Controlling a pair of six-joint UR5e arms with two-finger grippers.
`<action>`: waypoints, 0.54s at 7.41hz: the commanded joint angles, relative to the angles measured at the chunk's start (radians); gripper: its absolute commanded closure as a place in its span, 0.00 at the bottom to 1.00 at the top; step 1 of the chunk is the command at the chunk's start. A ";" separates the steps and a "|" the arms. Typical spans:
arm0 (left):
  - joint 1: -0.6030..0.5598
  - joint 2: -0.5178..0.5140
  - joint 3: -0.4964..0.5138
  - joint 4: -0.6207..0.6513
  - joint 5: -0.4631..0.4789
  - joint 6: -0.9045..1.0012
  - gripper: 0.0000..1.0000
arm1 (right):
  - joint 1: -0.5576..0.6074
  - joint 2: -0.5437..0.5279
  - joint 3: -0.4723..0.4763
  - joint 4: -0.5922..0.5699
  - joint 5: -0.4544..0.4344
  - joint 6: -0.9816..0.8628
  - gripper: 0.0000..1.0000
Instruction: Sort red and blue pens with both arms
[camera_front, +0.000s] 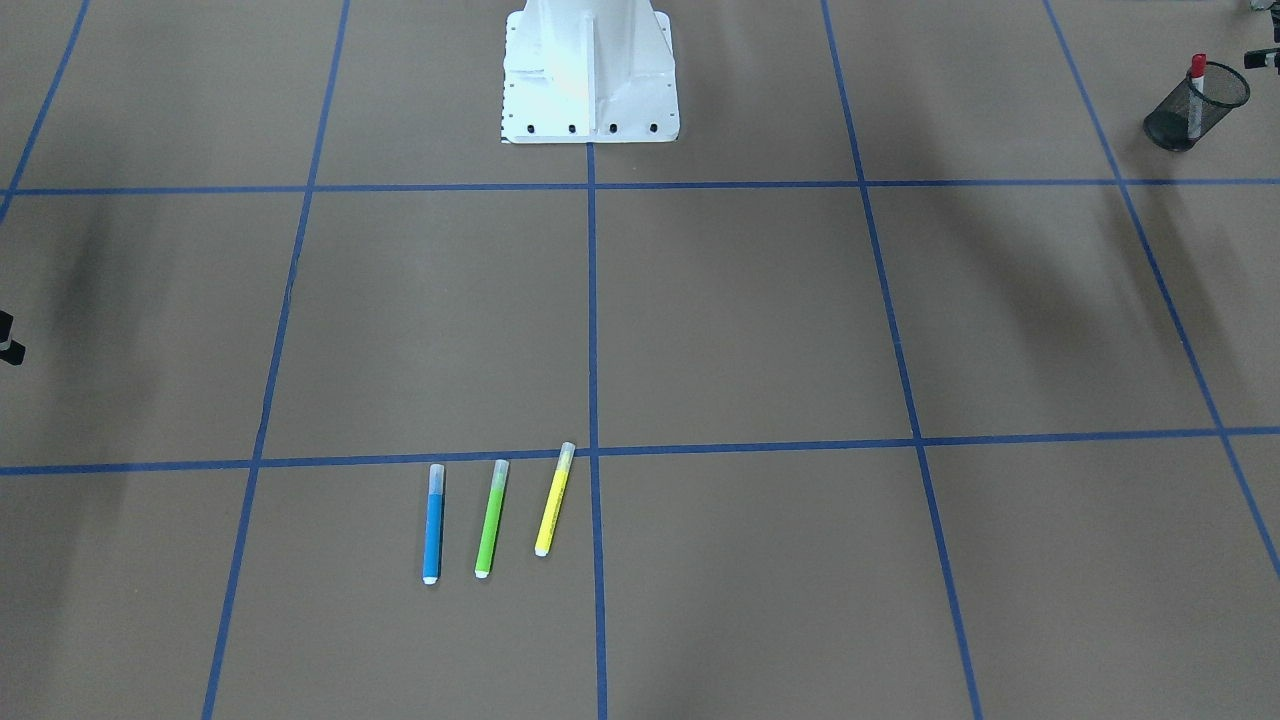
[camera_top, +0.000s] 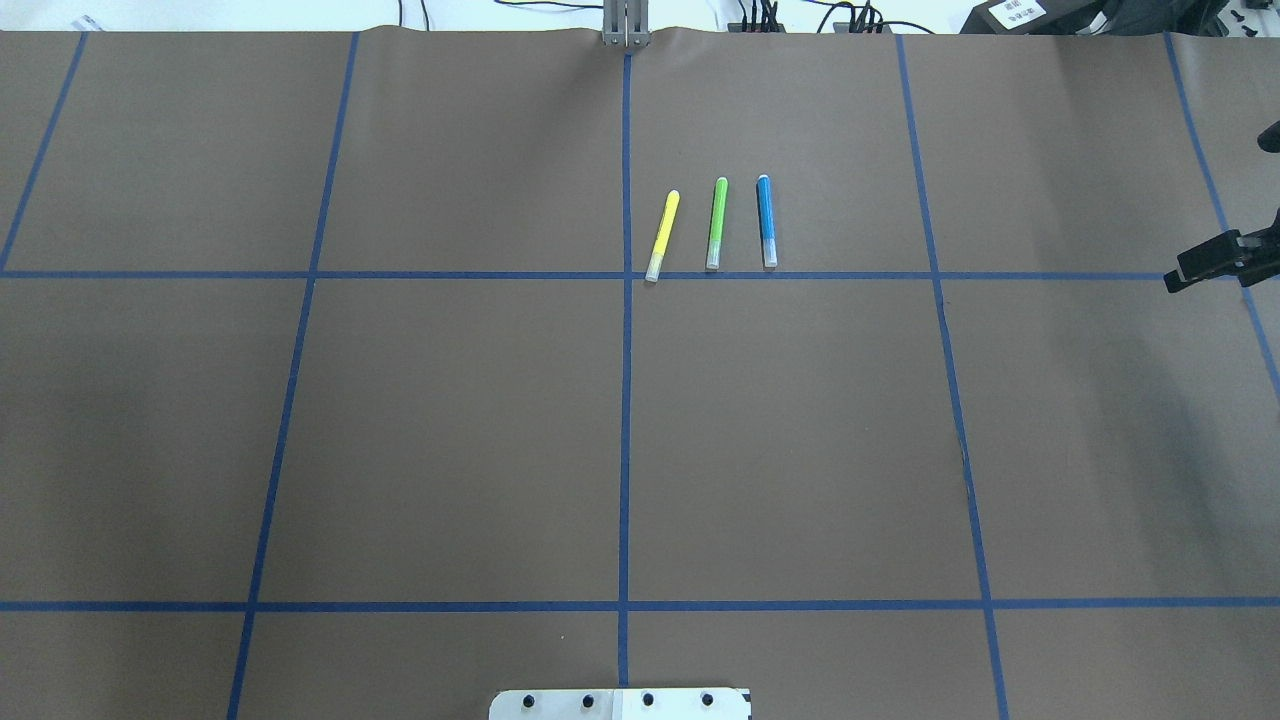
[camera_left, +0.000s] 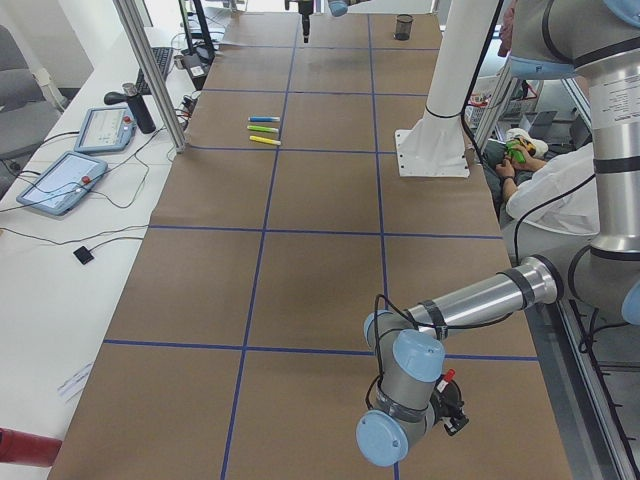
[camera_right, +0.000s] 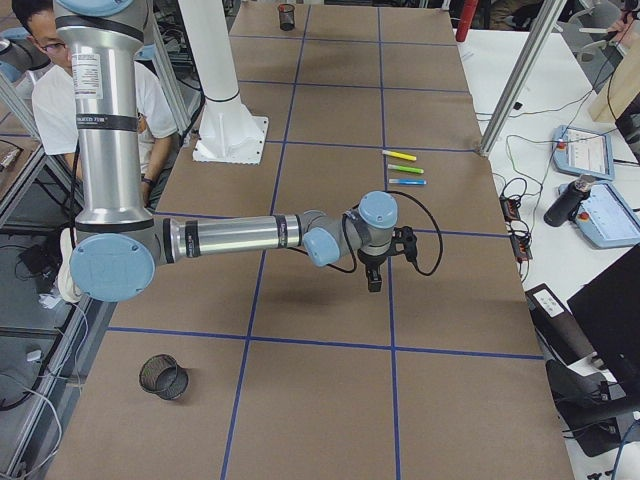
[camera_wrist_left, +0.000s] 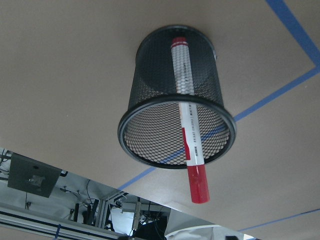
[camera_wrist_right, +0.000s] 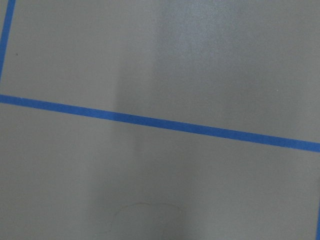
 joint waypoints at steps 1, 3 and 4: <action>0.000 -0.059 -0.009 -0.236 -0.017 -0.001 0.00 | -0.047 0.025 -0.007 -0.001 -0.002 0.061 0.01; 0.000 -0.152 -0.050 -0.359 -0.037 0.001 0.00 | -0.105 0.091 -0.004 0.000 -0.002 0.173 0.01; 0.000 -0.163 -0.083 -0.487 -0.062 0.001 0.00 | -0.151 0.160 -0.007 -0.001 -0.011 0.245 0.01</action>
